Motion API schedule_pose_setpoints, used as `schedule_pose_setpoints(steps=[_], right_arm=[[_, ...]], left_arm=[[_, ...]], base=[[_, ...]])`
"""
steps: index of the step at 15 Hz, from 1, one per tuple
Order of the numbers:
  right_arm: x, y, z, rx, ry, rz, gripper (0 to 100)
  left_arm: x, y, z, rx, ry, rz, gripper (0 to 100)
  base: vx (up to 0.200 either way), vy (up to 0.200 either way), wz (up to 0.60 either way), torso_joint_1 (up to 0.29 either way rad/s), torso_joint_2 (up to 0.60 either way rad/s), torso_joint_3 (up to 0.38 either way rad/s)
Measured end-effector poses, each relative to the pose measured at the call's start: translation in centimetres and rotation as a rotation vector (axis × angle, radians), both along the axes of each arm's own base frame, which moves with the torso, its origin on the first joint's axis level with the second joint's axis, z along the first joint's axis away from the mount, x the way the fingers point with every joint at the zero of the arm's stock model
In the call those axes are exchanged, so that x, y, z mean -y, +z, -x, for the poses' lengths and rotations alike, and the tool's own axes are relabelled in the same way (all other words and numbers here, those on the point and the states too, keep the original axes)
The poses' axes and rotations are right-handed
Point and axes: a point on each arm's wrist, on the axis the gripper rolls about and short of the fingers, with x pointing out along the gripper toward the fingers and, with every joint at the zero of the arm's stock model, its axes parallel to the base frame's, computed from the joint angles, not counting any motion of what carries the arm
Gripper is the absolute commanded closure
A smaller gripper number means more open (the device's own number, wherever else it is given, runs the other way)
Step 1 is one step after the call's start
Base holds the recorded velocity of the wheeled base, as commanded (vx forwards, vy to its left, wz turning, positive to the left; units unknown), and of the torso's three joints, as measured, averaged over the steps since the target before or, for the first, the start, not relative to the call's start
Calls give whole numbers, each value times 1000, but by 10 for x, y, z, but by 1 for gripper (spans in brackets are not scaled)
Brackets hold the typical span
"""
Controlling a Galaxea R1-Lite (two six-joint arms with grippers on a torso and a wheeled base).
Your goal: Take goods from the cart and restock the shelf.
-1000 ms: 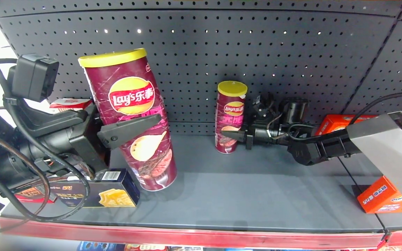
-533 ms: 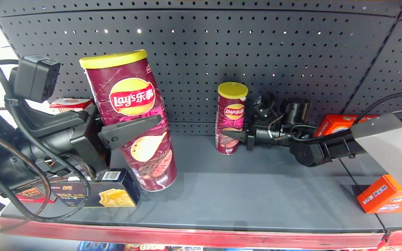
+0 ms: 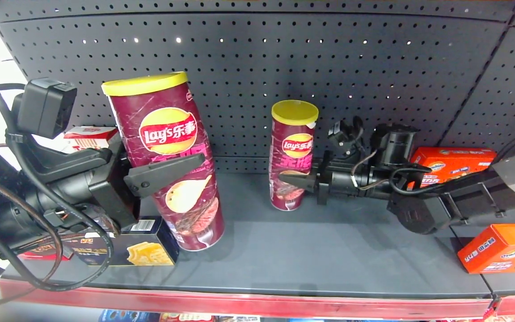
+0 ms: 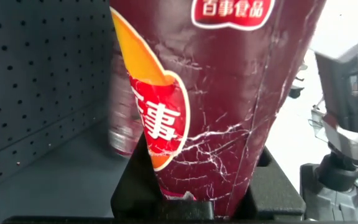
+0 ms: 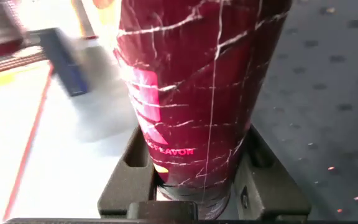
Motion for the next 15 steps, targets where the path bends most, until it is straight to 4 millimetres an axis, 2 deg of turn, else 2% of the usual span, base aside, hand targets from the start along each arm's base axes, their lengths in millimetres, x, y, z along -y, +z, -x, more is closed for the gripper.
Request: schedule_pose_setpoints(steps=[4, 7, 10, 15], right_arm=[[5, -12, 59, -24, 16, 15, 100], [18, -24, 89, -12, 23, 10, 100], [27, -41, 101, -31, 16, 23, 100], [26, -57, 102, -71, 21, 53, 100]], left_arm=[[-1, 2, 2, 7, 0, 2, 100], [-1, 2, 3, 9, 0, 3, 100], [-1, 2, 3, 9, 1, 3, 100], [-2, -2, 6, -7, 1, -2, 100]], base=[[0, 0, 0, 0, 0, 0], [0, 0, 0, 0, 0, 0], [0, 0, 0, 0, 0, 0], [0, 0, 0, 0, 0, 0]])
